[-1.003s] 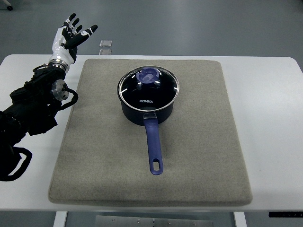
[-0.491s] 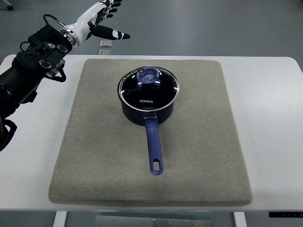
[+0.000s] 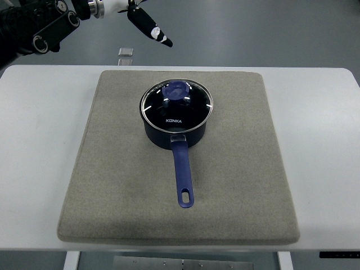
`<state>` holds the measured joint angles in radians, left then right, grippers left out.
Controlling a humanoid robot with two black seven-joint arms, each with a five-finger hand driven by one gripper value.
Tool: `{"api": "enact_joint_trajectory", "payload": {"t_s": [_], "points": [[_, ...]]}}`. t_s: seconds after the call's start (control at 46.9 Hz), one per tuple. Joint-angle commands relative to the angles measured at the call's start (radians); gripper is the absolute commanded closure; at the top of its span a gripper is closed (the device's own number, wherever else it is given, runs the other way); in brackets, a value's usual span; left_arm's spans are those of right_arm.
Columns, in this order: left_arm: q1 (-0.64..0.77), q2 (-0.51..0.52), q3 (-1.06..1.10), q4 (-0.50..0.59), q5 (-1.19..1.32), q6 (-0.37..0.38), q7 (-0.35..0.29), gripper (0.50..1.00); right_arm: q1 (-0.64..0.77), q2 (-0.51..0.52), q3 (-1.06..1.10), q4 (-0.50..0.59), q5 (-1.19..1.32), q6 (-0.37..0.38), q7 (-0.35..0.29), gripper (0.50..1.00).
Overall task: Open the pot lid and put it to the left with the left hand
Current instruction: 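Swing the left hand over the pot toward the blue lid knob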
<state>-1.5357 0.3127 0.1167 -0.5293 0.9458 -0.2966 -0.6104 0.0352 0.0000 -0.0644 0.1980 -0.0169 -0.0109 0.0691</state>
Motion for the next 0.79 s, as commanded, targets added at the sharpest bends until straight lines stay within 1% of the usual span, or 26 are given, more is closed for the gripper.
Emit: {"api": "enact_joint_trajectory", "payload": {"t_s": [0.0, 0.171, 0.299, 0.384, 0.512, 0.576, 0.768], "points": [[-0.027, 0.025, 0.006, -0.063, 0.103, 0.001, 0.000, 0.521, 0.000, 0.000, 0.000, 0.000, 0.000, 0.000, 0.000, 0.583], [-0.030, 0.052, 0.006, -0.146, 0.275, -0.007, 0.000, 0.523, 0.000, 0.000, 0.000, 0.000, 0.000, 0.000, 0.000, 0.583], [-0.026, 0.052, 0.008, -0.164, 0.291, -0.010, 0.000, 0.525, 0.000, 0.000, 0.000, 0.000, 0.000, 0.000, 0.000, 0.583], [-0.032, 0.063, 0.011, -0.204, 0.294, -0.016, 0.000, 0.525, 0.000, 0.000, 0.000, 0.000, 0.000, 0.000, 0.000, 0.583], [-0.049, 0.092, 0.021, -0.285, 0.306, -0.070, 0.000, 0.525, 0.000, 0.000, 0.000, 0.000, 0.000, 0.000, 0.000, 0.583], [-0.053, 0.108, 0.020, -0.322, 0.336, -0.082, 0.000, 0.525, 0.000, 0.000, 0.000, 0.001, 0.000, 0.000, 0.000, 0.583], [-0.055, 0.109, 0.020, -0.334, 0.409, -0.084, 0.000, 0.525, 0.000, 0.000, 0.000, 0.000, 0.000, 0.000, 0.000, 0.583]]}}
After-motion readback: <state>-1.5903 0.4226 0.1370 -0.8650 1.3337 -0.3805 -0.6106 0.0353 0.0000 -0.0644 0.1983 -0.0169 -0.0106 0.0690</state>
